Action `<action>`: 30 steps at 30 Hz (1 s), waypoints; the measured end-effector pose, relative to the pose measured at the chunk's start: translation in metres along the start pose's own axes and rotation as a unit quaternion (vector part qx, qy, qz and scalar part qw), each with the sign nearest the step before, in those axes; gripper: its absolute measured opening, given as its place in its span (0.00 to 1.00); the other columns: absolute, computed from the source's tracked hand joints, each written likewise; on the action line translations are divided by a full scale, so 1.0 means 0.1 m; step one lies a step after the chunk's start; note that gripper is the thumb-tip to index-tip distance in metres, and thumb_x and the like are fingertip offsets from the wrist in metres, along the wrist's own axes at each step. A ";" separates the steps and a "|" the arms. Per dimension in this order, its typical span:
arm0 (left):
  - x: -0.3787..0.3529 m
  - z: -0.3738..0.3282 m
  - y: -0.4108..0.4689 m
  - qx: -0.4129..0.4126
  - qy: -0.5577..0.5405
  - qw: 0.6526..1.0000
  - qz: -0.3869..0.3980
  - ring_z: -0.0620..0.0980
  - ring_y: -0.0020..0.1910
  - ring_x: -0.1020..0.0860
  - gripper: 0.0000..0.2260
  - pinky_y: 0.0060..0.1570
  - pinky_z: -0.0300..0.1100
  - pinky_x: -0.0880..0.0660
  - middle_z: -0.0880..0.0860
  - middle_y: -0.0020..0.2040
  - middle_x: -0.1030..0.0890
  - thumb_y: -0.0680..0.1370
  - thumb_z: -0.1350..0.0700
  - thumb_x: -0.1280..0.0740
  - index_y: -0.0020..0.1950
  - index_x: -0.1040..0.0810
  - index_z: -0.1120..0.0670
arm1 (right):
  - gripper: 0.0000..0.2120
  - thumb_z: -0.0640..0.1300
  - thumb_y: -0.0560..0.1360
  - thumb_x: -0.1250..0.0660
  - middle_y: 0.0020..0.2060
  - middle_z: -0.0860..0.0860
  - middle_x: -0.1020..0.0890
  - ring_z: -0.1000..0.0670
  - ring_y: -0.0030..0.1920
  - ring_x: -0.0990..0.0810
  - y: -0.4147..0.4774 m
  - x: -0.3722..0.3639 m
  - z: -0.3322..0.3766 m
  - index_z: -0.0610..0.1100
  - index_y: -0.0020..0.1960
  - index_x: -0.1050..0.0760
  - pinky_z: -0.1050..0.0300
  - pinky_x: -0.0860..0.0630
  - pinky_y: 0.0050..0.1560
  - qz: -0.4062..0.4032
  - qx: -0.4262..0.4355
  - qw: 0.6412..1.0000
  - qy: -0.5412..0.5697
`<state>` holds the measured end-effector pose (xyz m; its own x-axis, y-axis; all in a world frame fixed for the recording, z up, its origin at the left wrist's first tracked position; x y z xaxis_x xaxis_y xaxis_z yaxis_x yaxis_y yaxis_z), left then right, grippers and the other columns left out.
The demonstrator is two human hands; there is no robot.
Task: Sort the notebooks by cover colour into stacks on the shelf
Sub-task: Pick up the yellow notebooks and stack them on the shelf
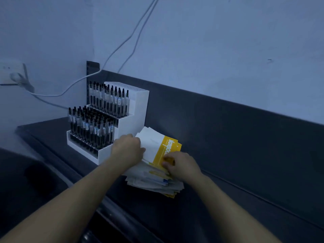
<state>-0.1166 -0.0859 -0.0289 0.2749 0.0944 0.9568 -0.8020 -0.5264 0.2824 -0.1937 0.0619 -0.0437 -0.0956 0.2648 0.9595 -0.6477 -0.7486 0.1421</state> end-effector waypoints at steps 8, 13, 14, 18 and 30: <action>0.01 -0.12 0.07 0.000 -0.024 0.999 -0.037 0.55 0.57 0.27 0.16 0.51 0.45 0.29 0.55 0.56 0.24 0.79 0.46 0.38 0.57 0.24 0.57 | 0.16 0.52 0.79 0.38 0.63 0.50 0.23 0.47 0.62 0.26 0.08 -0.04 -0.11 0.48 0.64 0.24 0.54 0.29 0.59 -0.013 -0.044 0.998 0.047; -0.04 -0.23 0.09 0.010 -0.079 0.997 0.000 0.55 0.56 0.24 0.14 0.47 0.45 0.27 0.55 0.56 0.23 0.78 0.48 0.36 0.56 0.24 0.58 | 0.23 0.53 0.77 0.35 0.62 0.45 0.25 0.45 0.61 0.27 0.02 -0.05 -0.33 0.40 0.65 0.29 0.53 0.29 0.58 -0.023 -0.139 0.983 0.114; -0.06 -0.27 0.09 0.002 -0.070 0.998 0.003 0.55 0.56 0.24 0.14 0.48 0.45 0.27 0.55 0.56 0.22 0.78 0.48 0.37 0.55 0.23 0.57 | 0.23 0.52 0.76 0.34 0.61 0.45 0.25 0.45 0.61 0.26 0.00 -0.04 -0.38 0.39 0.65 0.29 0.53 0.29 0.57 -0.024 -0.165 0.976 0.141; -0.13 -0.42 0.06 -0.024 -0.080 0.996 0.021 0.54 0.54 0.24 0.11 0.46 0.43 0.28 0.55 0.52 0.21 0.78 0.48 0.37 0.47 0.23 0.55 | 0.11 0.44 0.73 0.28 0.58 0.44 0.21 0.45 0.54 0.22 -0.06 -0.11 -0.61 0.41 0.50 0.27 0.49 0.23 0.54 -0.048 -0.252 0.901 0.350; -0.19 -0.32 0.14 0.067 -0.322 0.939 0.099 0.51 0.41 0.28 0.16 0.37 0.41 0.35 0.54 0.38 0.26 0.81 0.49 0.40 0.39 0.27 0.59 | 0.13 0.39 0.76 0.32 0.44 0.42 0.21 0.46 0.38 0.22 -0.02 -0.22 -0.73 0.36 0.57 0.29 0.57 0.27 0.30 -0.066 -0.326 0.726 0.602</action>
<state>-0.1496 -0.0682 -0.0412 0.4254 -0.5254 0.7369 -0.8097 -0.5846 0.0506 -0.2453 0.1017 -0.0826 -0.3374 0.9412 -0.0152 -0.8941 -0.3255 -0.3075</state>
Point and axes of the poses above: each hand's wrist, its own y-axis towards the middle knuckle, its own x-axis out of the back of the hand, z = x × y, the point moved 7 cm from there along y, towards the middle knuckle
